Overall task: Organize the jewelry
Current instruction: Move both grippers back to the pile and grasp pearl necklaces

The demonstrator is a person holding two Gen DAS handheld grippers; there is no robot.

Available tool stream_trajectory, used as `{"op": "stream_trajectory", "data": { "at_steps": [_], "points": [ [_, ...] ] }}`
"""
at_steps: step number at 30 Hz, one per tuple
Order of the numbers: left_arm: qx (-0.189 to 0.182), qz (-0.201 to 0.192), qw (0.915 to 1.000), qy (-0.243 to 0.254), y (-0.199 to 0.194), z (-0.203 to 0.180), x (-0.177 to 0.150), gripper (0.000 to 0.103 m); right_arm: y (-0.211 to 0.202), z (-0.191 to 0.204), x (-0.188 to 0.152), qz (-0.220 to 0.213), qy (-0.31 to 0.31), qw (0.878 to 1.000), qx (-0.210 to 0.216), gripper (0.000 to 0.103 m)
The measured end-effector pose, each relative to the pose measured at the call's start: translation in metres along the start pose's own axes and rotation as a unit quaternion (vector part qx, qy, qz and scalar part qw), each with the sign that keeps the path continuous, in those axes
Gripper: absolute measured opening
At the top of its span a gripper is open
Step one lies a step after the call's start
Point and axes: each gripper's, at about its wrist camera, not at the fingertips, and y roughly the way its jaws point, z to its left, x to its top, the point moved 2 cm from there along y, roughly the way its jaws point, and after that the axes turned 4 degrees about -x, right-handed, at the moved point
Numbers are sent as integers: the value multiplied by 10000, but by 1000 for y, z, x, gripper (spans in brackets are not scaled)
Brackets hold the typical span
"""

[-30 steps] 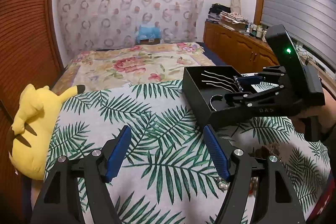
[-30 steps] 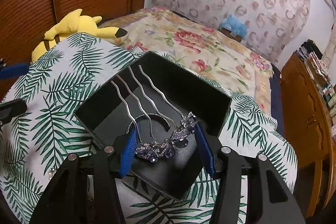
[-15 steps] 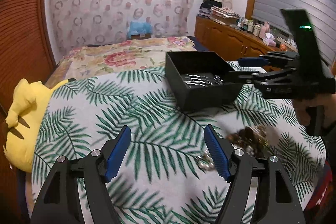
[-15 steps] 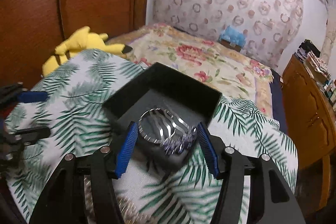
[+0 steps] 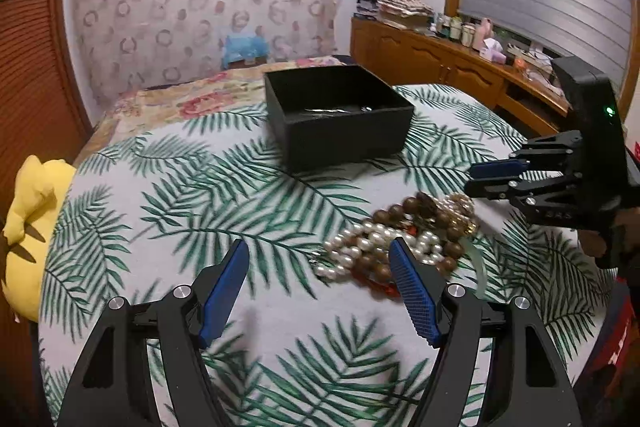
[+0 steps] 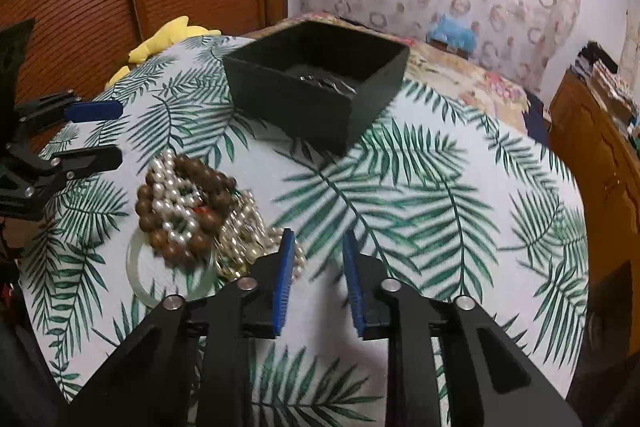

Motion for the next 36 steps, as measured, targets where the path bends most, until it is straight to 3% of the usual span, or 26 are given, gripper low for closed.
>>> {"op": "stream_trajectory", "data": {
  "at_steps": [4, 10, 12, 17, 27, 30, 36],
  "points": [
    [-59, 79, 9999, 30, 5, -6, -2, 69, 2, 1, 0, 3, 33, 9999, 165, 24],
    [-124, 145, 9998, 12, 10, -9, -4, 69, 14, 3, 3, 111, 35, 9999, 51, 23],
    [-139, 161, 9998, 8, 11, -10, -4, 69, 15, 1, 5, 115, 48, 9994, -320, 23],
    [-153, 175, 9997, -10, 12, -11, -5, 69, 15, -5, 5, 154, 101, 9984, -529, 17],
    [-263, 208, 9994, -77, 21, -13, -2, 69, 23, -10, 5, 150, 213, 9993, -283, 16],
    [-341, 243, 9991, 6, 24, -15, -1, 58, 23, -11, 4, 77, 240, 9993, -271, 16],
    [-417, 298, 9986, 146, 32, -17, 4, 49, 21, -12, 0, -62, 296, 9992, -273, 14]
  ]
}}
